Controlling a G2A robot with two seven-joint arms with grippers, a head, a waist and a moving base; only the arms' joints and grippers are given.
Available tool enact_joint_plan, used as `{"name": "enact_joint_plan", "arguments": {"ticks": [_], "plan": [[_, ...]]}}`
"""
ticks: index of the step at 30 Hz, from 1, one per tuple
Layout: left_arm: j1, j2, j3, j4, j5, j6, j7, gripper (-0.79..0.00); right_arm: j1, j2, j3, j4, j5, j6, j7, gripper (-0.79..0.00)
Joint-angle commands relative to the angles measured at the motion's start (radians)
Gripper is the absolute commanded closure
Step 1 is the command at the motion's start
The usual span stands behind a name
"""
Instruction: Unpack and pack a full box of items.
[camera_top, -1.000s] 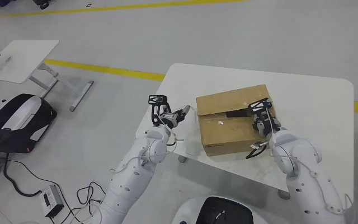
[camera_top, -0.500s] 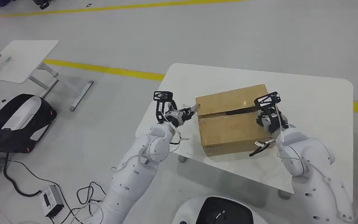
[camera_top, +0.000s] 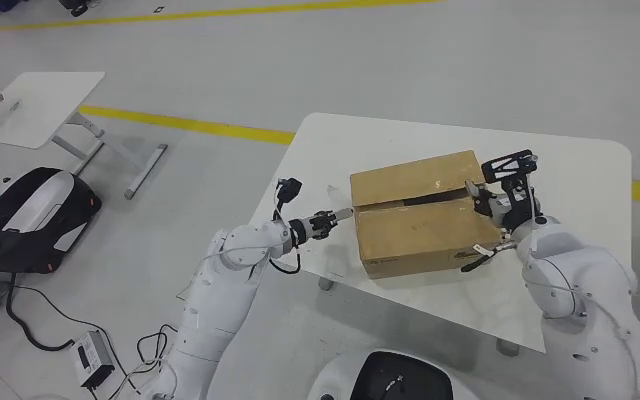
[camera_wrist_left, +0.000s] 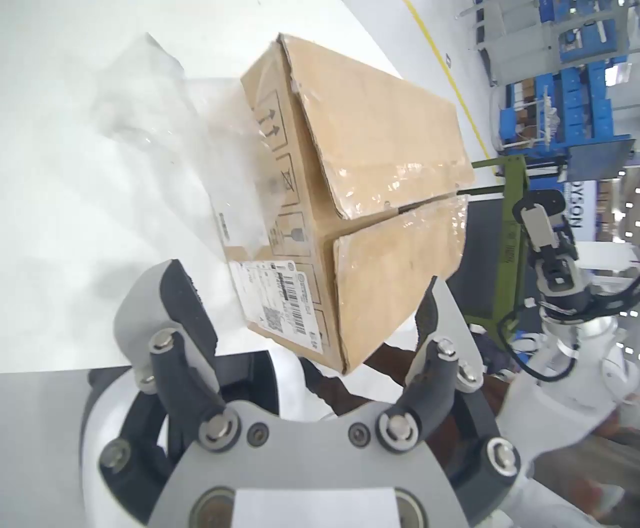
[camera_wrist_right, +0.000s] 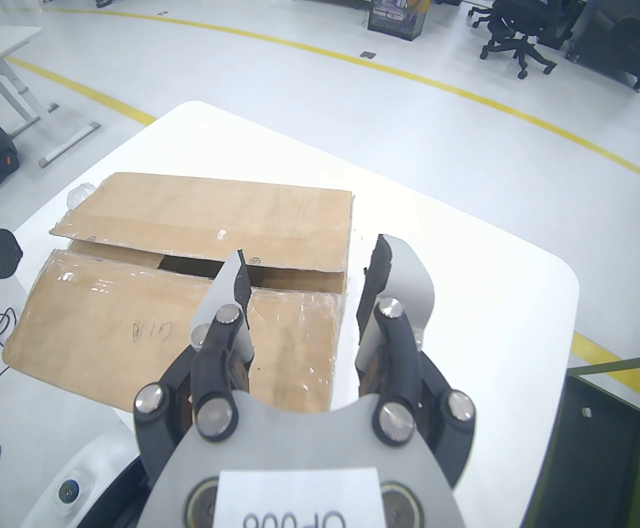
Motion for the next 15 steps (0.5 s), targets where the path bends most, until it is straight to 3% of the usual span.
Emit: {"name": "enact_joint_plan", "arguments": {"ticks": [1, 4, 9, 15], "plan": [[-0.002, 0.000, 0.001, 0.008, -0.016, -0.003, -0.010, -0.785, -0.002, 0.001, 0.005, 0.000, 0.000, -0.003, -0.005, -0.468], [-0.002, 0.000, 0.001, 0.008, -0.016, -0.003, -0.010, -0.785, -0.006, 0.004, 0.016, 0.001, 0.000, -0.009, -0.016, -0.385], [-0.002, 0.000, 0.001, 0.008, -0.016, -0.003, -0.010, -0.785, -0.013, 0.007, 0.031, 0.003, -0.002, -0.007, -0.025, -0.351], [-0.040, -0.012, 0.048, 0.084, -0.066, 0.015, 0.140, -0.785, -0.024, 0.011, 0.046, -0.003, 0.004, -0.004, -0.032, -0.342]]}}
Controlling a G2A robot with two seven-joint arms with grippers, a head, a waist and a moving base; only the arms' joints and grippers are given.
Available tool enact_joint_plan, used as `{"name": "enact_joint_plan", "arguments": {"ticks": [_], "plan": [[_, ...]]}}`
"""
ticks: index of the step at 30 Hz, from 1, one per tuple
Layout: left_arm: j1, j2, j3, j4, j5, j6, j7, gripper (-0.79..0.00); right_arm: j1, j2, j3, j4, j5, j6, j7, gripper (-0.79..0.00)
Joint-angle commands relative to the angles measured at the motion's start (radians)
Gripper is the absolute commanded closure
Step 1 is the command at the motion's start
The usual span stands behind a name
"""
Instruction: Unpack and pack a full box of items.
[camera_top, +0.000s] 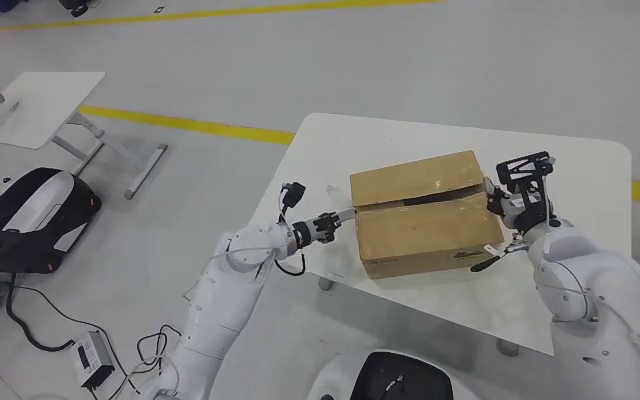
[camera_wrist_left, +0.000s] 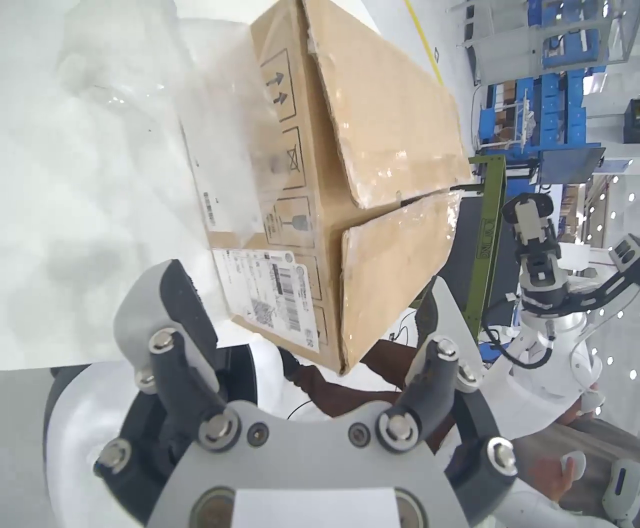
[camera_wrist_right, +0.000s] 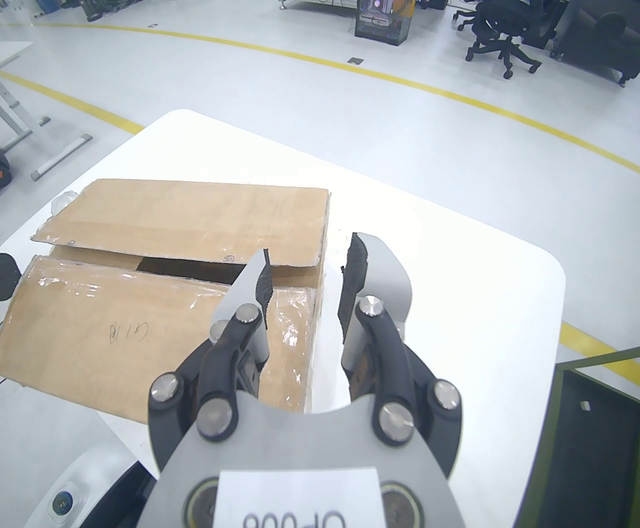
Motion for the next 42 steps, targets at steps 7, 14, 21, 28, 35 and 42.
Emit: {"name": "enact_joint_plan", "arguments": {"ticks": [7, 14, 21, 28, 35, 42], "plan": [[-0.090, -0.013, 0.032, 0.163, -0.065, -0.037, 0.189, -0.785, -0.021, 0.005, 0.018, -0.015, 0.005, 0.003, -0.004, -0.329], [-0.161, -0.022, 0.068, 0.318, -0.101, -0.059, 0.246, -0.785, -0.029, 0.008, 0.022, -0.023, 0.006, 0.005, -0.006, -0.329], [-0.203, -0.032, 0.102, 0.417, -0.163, -0.077, 0.249, -0.785, -0.030, 0.010, 0.022, -0.025, 0.005, 0.006, -0.004, -0.317], [-0.239, -0.036, 0.112, 0.481, -0.225, -0.129, 0.219, 0.000, -0.033, 0.013, 0.021, -0.025, 0.005, 0.007, 0.001, -0.320], [-0.255, -0.034, 0.105, 0.511, -0.266, -0.168, 0.207, 0.000, -0.030, 0.014, 0.017, -0.023, 0.004, 0.008, 0.002, -0.305], [-0.253, -0.028, 0.093, 0.521, -0.280, -0.179, 0.212, 0.000, 0.014, 0.010, -0.012, 0.013, 0.007, 0.014, -0.030, -0.194]]}}
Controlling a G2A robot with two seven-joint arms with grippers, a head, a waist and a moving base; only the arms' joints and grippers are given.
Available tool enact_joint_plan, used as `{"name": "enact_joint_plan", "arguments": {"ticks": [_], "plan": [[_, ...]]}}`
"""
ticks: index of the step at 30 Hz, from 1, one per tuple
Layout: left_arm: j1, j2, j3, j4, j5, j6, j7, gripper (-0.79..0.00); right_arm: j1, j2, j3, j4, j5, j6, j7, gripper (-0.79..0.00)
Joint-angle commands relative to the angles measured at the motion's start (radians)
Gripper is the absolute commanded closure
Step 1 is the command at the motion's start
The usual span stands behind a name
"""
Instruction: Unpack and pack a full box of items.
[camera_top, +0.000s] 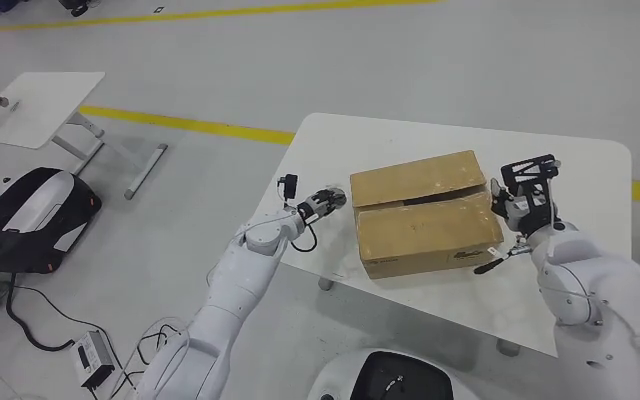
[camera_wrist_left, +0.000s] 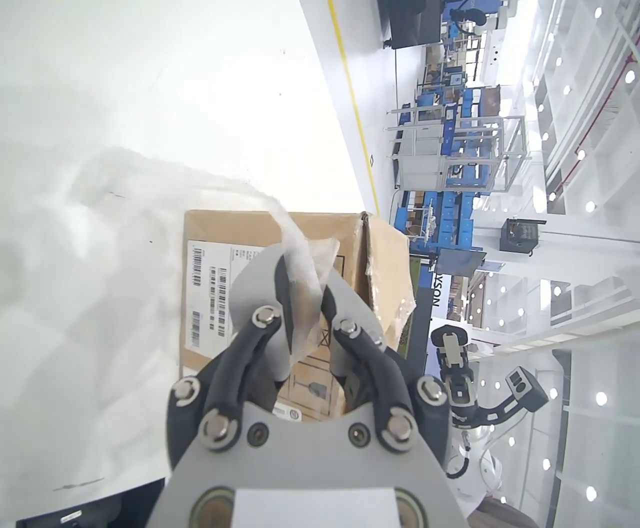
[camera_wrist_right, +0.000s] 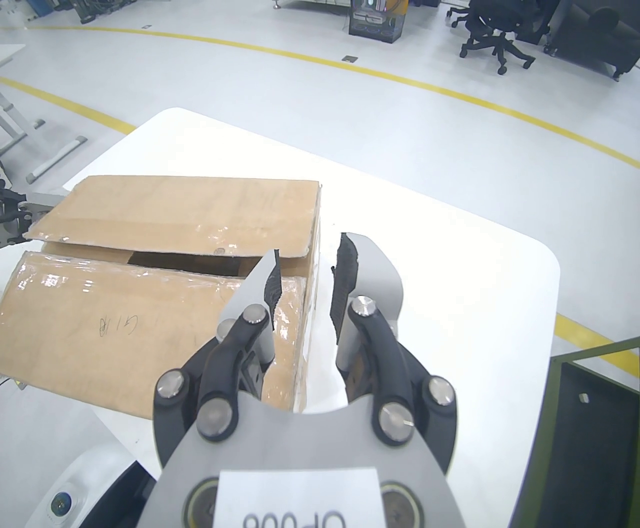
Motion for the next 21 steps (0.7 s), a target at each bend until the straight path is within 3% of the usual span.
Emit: {"name": "enact_joint_plan", "arguments": {"ticks": [1, 5, 15, 21], "plan": [[0.003, 0.002, -0.002, 0.002, 0.000, -0.002, 0.000, 0.000, 0.025, -0.003, -0.017, 0.021, 0.001, 0.001, -0.023, -0.160], [0.007, 0.004, -0.004, 0.005, -0.006, 0.001, 0.004, 0.000, 0.095, -0.015, -0.073, 0.109, 0.013, -0.002, -0.068, 0.000], [0.048, 0.013, -0.016, -0.073, -0.002, 0.004, 0.023, -0.160, 0.206, -0.049, -0.225, 0.386, -0.021, -0.014, -0.125, 0.000], [0.078, 0.020, -0.027, -0.135, 0.010, 0.005, 0.049, -0.148, 0.232, -0.061, -0.255, 0.467, -0.015, -0.015, -0.139, 0.000]]}}
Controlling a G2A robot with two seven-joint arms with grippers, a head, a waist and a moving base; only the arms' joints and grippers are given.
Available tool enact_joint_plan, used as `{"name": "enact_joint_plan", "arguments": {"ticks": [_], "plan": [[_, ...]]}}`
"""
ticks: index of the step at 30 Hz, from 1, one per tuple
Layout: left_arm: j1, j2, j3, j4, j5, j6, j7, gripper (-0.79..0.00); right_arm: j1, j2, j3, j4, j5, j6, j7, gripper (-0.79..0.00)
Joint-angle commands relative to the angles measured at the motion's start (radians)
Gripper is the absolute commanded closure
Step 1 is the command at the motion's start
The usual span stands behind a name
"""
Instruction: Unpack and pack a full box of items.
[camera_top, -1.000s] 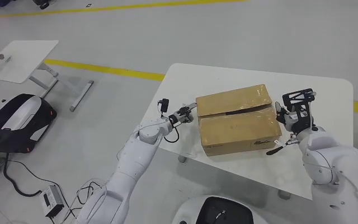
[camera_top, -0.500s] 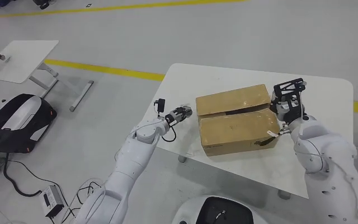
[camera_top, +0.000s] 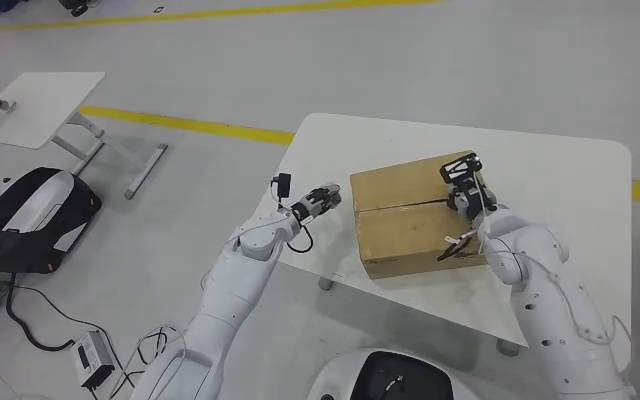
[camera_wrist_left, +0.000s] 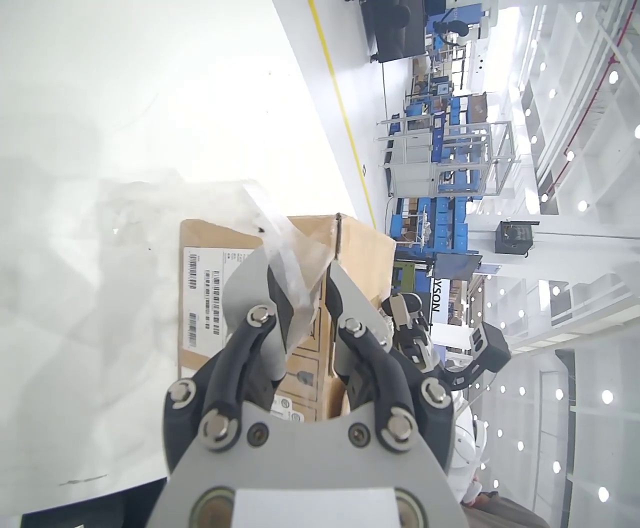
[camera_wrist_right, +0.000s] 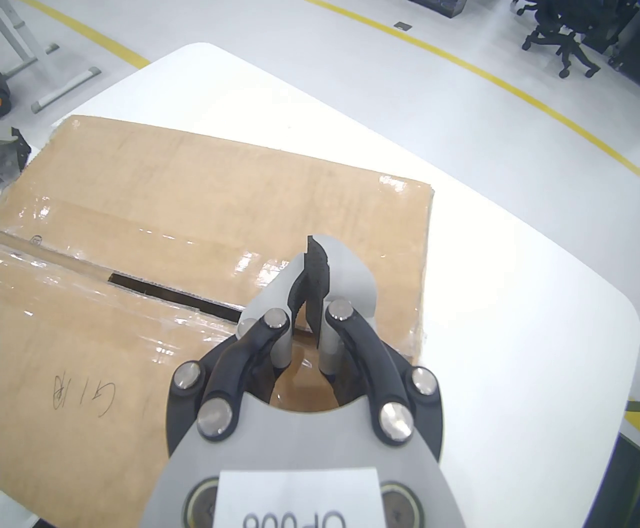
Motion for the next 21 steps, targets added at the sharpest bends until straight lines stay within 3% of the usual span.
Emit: {"name": "enact_joint_plan", "arguments": {"ticks": [1, 5, 11, 16, 18, 21], "plan": [[0.007, 0.001, -0.003, -0.012, 0.001, 0.002, 0.008, -0.129, 0.006, -0.003, -0.005, 0.015, 0.001, 0.003, -0.001, 0.000], [0.014, 0.003, -0.014, -0.024, -0.020, 0.006, 0.034, 0.000, 0.018, -0.009, -0.016, 0.042, 0.003, 0.005, -0.007, 0.000], [0.028, 0.005, -0.038, -0.066, -0.073, 0.005, 0.050, 0.000, 0.030, -0.016, -0.028, 0.064, 0.002, 0.005, -0.008, 0.000], [0.048, 0.011, -0.048, -0.139, -0.089, 0.024, 0.012, -0.169, 0.037, -0.021, -0.035, 0.071, -0.005, 0.007, -0.008, 0.000], [0.058, 0.014, -0.046, -0.169, -0.061, 0.016, 0.016, -0.277, 0.038, -0.023, -0.039, 0.071, -0.007, 0.007, -0.006, 0.000], [0.067, 0.014, -0.033, -0.192, -0.048, 0.018, 0.027, -0.314, 0.040, -0.026, -0.045, 0.070, -0.011, 0.004, -0.005, 0.000]]}}
